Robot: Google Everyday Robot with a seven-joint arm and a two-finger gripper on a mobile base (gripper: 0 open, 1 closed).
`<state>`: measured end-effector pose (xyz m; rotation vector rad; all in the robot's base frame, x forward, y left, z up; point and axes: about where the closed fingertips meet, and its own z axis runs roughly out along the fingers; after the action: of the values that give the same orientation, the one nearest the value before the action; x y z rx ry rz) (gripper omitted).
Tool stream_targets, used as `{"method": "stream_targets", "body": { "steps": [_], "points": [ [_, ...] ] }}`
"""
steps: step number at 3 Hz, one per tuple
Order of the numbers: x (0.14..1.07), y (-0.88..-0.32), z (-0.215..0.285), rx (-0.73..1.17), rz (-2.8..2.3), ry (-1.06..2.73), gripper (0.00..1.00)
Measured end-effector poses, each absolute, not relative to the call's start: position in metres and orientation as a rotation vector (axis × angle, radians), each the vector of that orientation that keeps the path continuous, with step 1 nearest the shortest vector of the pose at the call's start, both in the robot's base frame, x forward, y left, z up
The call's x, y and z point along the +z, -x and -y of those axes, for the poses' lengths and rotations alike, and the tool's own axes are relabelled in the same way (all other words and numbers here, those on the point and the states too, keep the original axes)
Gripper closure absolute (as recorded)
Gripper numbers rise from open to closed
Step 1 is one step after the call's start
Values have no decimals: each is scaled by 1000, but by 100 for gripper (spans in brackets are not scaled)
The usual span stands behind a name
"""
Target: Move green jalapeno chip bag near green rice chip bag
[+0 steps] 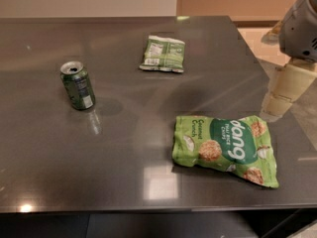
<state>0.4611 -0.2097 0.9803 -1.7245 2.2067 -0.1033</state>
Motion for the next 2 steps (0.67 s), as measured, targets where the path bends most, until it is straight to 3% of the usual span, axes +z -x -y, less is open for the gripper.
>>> {"method": "stream_targets", "body": {
  "steps": [2],
  "points": [
    [987, -548, 182, -104, -2127, 1705, 0]
  ]
}}
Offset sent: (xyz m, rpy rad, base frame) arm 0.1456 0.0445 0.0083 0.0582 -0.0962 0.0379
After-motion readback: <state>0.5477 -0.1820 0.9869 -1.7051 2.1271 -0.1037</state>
